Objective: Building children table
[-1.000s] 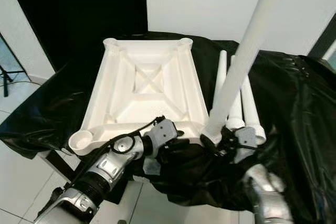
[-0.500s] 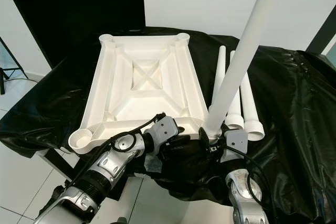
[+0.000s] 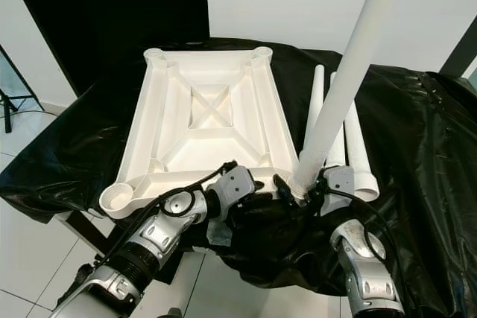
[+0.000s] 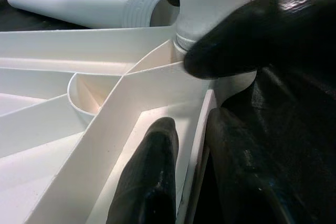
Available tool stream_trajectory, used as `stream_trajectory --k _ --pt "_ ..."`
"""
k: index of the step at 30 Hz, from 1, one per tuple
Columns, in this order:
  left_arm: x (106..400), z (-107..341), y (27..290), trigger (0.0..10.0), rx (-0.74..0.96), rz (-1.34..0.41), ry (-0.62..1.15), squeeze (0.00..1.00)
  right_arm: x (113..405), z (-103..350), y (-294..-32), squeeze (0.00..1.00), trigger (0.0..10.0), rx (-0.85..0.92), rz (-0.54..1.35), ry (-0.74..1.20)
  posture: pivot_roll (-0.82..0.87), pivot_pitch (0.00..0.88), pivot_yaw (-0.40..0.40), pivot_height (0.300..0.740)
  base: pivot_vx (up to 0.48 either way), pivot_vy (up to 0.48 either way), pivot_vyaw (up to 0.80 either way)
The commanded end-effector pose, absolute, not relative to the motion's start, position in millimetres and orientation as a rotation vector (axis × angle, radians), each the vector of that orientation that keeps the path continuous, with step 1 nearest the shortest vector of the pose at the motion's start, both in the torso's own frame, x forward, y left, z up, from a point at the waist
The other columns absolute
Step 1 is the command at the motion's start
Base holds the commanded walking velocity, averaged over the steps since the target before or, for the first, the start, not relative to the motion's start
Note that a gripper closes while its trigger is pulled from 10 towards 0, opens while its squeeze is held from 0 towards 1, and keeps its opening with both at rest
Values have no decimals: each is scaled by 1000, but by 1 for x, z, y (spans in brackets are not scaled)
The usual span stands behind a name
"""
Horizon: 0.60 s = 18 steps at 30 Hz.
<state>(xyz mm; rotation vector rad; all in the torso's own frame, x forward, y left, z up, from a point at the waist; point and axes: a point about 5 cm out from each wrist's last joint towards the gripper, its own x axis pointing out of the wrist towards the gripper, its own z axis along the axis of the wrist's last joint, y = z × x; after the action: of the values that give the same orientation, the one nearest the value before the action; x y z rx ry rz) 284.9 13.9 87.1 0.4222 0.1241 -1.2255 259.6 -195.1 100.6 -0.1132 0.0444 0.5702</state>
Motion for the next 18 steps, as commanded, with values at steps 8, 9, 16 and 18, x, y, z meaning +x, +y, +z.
stream_trajectory --k 8,9,16,18 --pt "272 54 25 10000 421 -1230 296 0 253 80 -198 0 0 -110 777 241 265 0 -60 740 0 0 0" --pt "272 54 25 10000 420 -1230 296 0 253 79 -199 0 0 -111 779 246 265 0 -60 740 0 0 0" --pt "271 53 24 10000 419 -1227 299 0 250 70 -185 0 0 -94 681 235 264 0 -63 740 0 0 0" --pt "272 53 24 10000 417 -1225 298 0 248 69 -174 0 0 -69 549 176 265 0 -66 740 0 0 0"
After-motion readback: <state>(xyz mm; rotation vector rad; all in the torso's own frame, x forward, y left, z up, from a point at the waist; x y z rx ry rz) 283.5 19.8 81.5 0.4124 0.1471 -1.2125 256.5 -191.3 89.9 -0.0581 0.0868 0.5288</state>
